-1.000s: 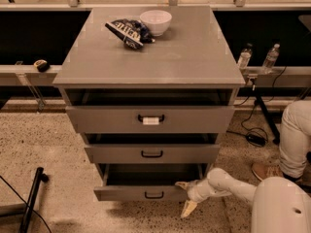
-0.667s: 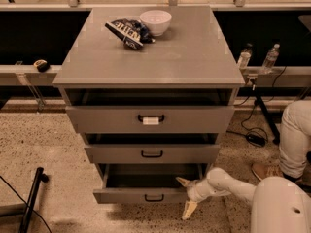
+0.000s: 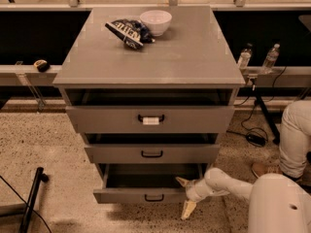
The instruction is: Open bottom drawer
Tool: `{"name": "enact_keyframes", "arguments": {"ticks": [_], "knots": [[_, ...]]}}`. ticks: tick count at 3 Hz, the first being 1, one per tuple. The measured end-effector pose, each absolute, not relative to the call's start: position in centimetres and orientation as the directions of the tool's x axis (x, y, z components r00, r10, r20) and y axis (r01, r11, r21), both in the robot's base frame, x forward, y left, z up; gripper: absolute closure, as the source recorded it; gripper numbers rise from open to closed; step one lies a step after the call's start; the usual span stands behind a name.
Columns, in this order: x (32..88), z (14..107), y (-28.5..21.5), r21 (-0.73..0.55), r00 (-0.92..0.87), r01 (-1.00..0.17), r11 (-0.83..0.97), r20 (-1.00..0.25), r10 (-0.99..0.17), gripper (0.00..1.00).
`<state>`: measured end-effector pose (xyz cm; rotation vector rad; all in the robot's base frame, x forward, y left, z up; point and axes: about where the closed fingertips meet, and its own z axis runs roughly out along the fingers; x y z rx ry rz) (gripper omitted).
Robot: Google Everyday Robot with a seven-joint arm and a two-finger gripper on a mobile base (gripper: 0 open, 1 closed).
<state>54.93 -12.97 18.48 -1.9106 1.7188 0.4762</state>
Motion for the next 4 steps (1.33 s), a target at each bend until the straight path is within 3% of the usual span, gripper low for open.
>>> {"name": "enact_keyframes", "arguments": {"ticks": [1, 2, 3, 4], "knots": [[55.3, 17.8, -12.7, -0.124, 0.118, -0.991, -0.058, -0.559, -0.82, 0.0], [55.2, 17.4, -12.1, -0.102, 0.124, -0.992, -0.079, -0.566, -0.815, 0.19], [54.6, 17.8, -11.3, -0.093, 0.149, -0.989, -0.117, -0.588, -0.795, 0.3], [53.1, 18.4, -10.5, -0.089, 0.172, -0.985, -0.148, -0.58, -0.796, 0.3]]}}
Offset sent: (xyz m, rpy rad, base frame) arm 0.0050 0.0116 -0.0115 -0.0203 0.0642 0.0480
